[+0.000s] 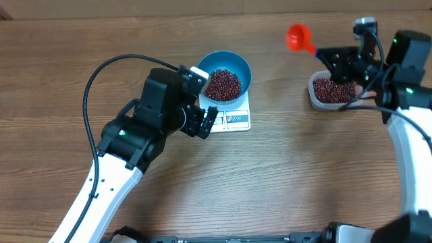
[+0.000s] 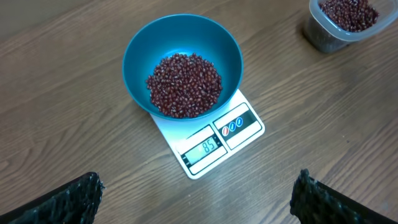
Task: Scoop item into bowl and weigh 150g on scale
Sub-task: 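Return the empty scoop right to the bean tub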
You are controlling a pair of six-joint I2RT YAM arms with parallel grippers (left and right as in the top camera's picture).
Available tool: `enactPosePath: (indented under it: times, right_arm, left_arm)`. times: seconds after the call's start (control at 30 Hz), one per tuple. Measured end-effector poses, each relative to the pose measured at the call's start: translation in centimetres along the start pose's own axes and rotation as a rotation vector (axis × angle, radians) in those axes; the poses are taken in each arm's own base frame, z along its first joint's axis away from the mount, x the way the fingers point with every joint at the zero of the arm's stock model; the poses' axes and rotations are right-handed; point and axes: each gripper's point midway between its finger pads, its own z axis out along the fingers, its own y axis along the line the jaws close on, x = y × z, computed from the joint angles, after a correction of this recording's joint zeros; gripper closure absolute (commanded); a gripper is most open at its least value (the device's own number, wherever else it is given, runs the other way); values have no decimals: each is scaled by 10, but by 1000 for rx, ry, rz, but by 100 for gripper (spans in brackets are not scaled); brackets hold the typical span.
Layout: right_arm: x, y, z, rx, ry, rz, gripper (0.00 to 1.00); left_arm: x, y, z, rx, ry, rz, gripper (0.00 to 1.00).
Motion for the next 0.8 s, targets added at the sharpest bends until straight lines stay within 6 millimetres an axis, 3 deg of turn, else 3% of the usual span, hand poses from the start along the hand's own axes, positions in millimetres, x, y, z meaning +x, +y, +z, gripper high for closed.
enactPosePath:
  times: [0.17,0.3,0.57,0.8]
  right_arm:
    - [8,-15,-31,213,31,-30,96]
    - [30,-36,-43,355,130,-48,96]
    - [47,-59,-46,465,219,-81,96]
    - [74,-85,-30,511,337,-55,96]
  left_arm:
    - [0,0,0,0,0,0,0]
    - [0,0,0,0,0,0,0]
    - [0,0,0,0,0,0,0]
    - [0,0,0,0,0,0,0]
